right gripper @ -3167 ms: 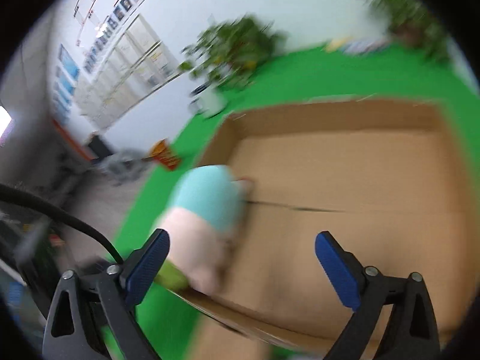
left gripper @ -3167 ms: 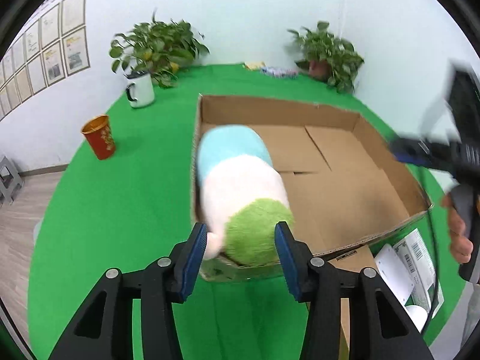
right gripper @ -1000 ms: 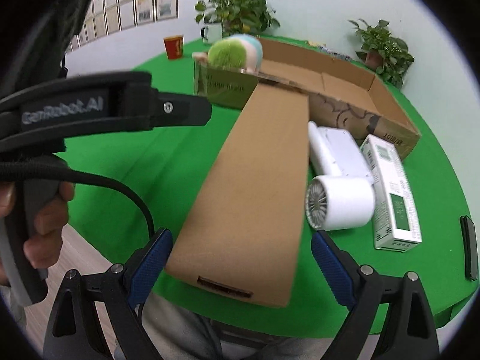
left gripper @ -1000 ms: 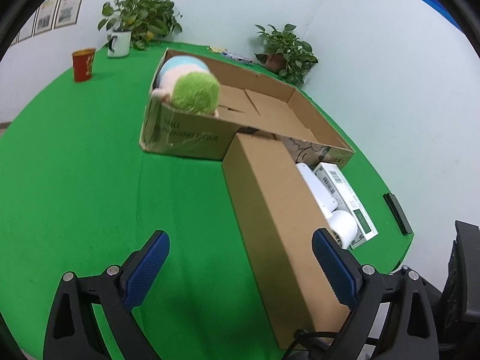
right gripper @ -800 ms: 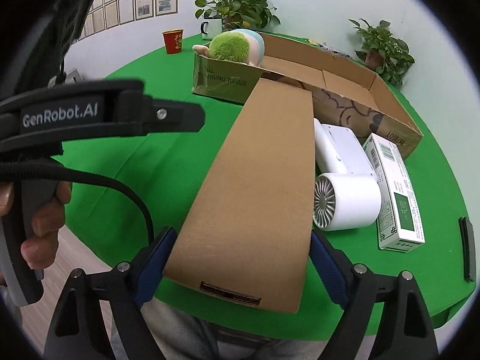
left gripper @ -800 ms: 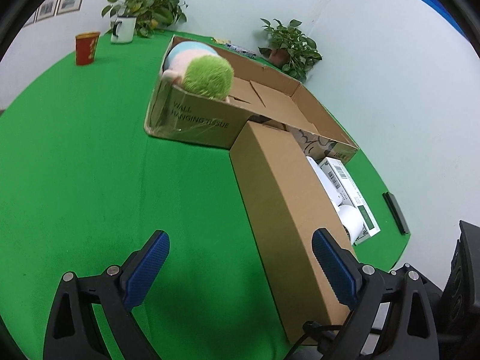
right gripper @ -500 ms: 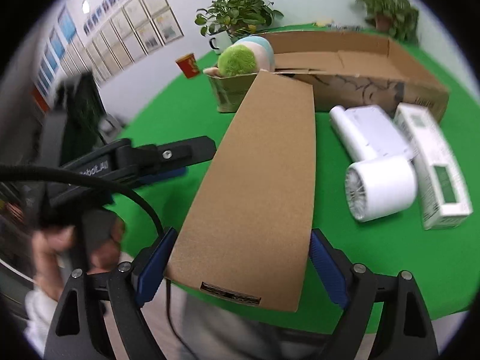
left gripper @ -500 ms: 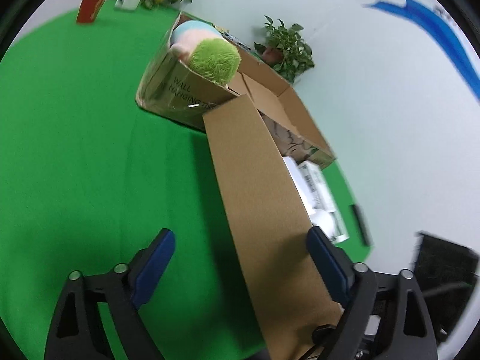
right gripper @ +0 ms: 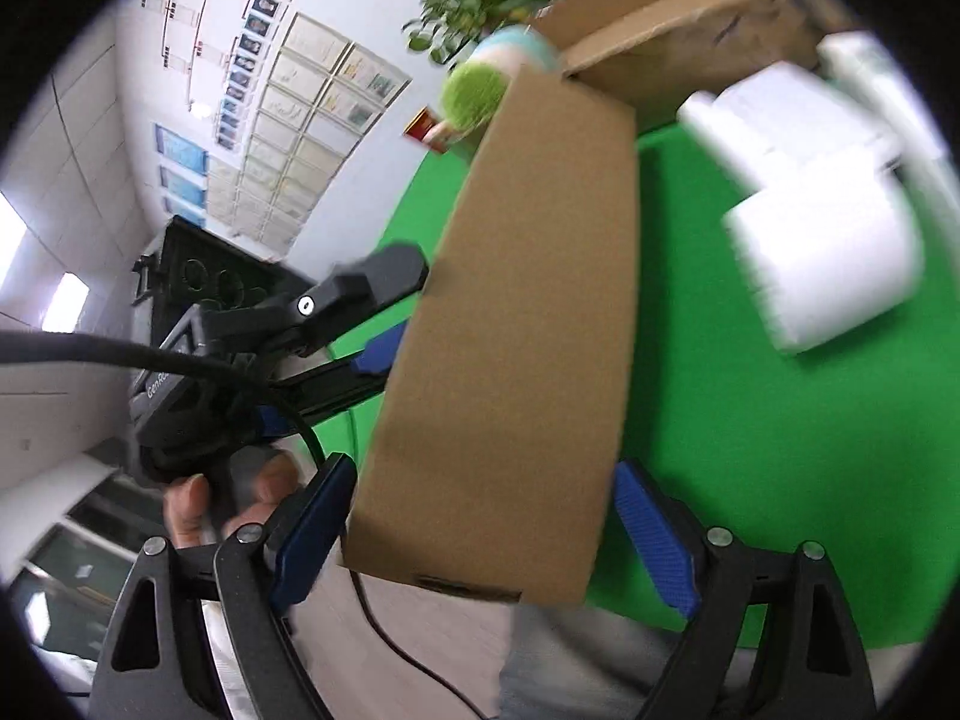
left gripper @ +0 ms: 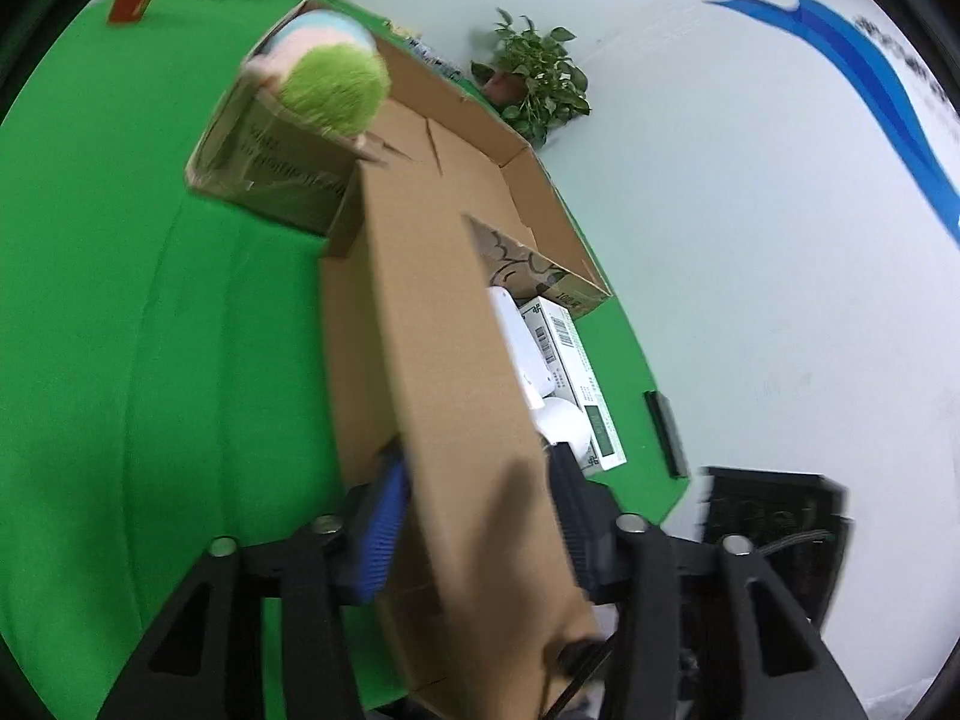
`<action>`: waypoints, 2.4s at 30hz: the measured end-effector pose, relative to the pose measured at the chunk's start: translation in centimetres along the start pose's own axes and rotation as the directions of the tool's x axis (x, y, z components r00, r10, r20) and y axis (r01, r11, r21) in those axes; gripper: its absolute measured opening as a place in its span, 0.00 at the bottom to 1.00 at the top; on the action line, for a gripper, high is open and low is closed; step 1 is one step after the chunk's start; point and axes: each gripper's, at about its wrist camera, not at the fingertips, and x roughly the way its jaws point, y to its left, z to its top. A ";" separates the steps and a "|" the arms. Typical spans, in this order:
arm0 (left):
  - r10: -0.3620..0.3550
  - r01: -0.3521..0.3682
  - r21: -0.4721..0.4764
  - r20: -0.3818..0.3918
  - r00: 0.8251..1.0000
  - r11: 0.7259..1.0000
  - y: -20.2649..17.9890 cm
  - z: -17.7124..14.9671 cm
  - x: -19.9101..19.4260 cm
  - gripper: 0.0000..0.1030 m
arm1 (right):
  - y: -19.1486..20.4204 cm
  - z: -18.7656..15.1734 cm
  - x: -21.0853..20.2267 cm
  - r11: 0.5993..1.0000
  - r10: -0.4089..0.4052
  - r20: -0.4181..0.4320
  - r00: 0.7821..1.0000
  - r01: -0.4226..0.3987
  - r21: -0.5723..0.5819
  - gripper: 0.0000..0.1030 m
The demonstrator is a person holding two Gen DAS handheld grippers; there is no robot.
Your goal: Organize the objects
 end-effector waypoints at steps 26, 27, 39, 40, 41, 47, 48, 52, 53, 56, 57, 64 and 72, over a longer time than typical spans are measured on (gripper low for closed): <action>0.159 -0.161 0.140 0.023 0.987 0.977 -3.9 0.7 2.9 0.56 | 1.1 1.1 -5.3 0.824 -0.524 0.193 0.829 0.551 -0.131 0.11; 0.169 -0.169 0.130 0.012 0.986 0.977 -3.4 0.5 3.1 0.56 | 0.7 1.2 -4.9 0.824 -0.528 0.177 0.830 0.552 -0.127 0.11; 0.244 -0.244 0.163 0.021 0.970 0.956 -1.3 -0.6 2.3 0.54 | 3.6 1.3 -2.2 0.828 -0.496 0.190 0.847 0.527 -0.190 0.12; 0.251 -0.250 0.165 0.017 0.968 0.954 -1.5 -0.4 2.5 0.50 | 3.0 1.8 -2.2 0.832 -0.502 0.180 0.846 0.529 -0.167 0.12; 0.260 -0.258 0.173 0.013 0.966 0.951 -1.5 -0.6 2.7 0.46 | 2.7 2.2 -2.0 0.832 -0.504 0.177 0.845 0.530 -0.162 0.12; 0.321 -0.312 0.164 -0.026 0.947 0.936 -0.8 -1.2 4.1 0.27 | 3.1 2.6 0.0 0.846 -0.474 0.170 0.864 0.500 -0.185 0.29; 0.315 -0.307 0.160 -0.023 0.949 0.938 -0.6 -1.4 4.1 0.27 | 3.0 2.5 0.2 0.842 -0.478 0.172 0.861 0.505 -0.188 0.29; 0.315 -0.309 0.161 -0.016 0.949 0.937 -0.8 -1.7 4.0 0.23 | 2.5 2.5 0.6 0.840 -0.485 0.176 0.857 0.512 -0.178 0.29; 0.322 -0.315 0.164 -0.013 0.947 0.935 -0.9 -1.7 4.1 0.22 | 2.2 2.6 0.6 0.832 -0.508 0.181 0.842 0.534 -0.152 0.28; 0.324 -0.318 0.158 -0.011 0.946 0.935 -0.9 -1.8 4.1 0.22 | 1.5 2.5 0.8 0.854 -0.489 0.140 0.861 0.505 -0.125 0.26; 0.324 -0.318 0.155 -0.012 0.946 0.935 -0.9 -1.8 4.1 0.22 | 1.6 2.4 0.9 0.851 -0.492 0.140 0.859 0.509 -0.133 0.25; 0.350 -0.344 0.160 -0.008 0.937 0.925 -1.5 -2.0 3.7 0.18 | 3.2 1.7 1.0 0.829 -0.496 0.164 0.853 0.521 -0.202 0.10; 0.366 -0.359 0.170 -0.012 0.930 0.918 -1.9 -2.2 3.9 0.17 | 2.8 1.6 1.0 0.823 -0.513 0.155 0.844 0.535 -0.193 0.10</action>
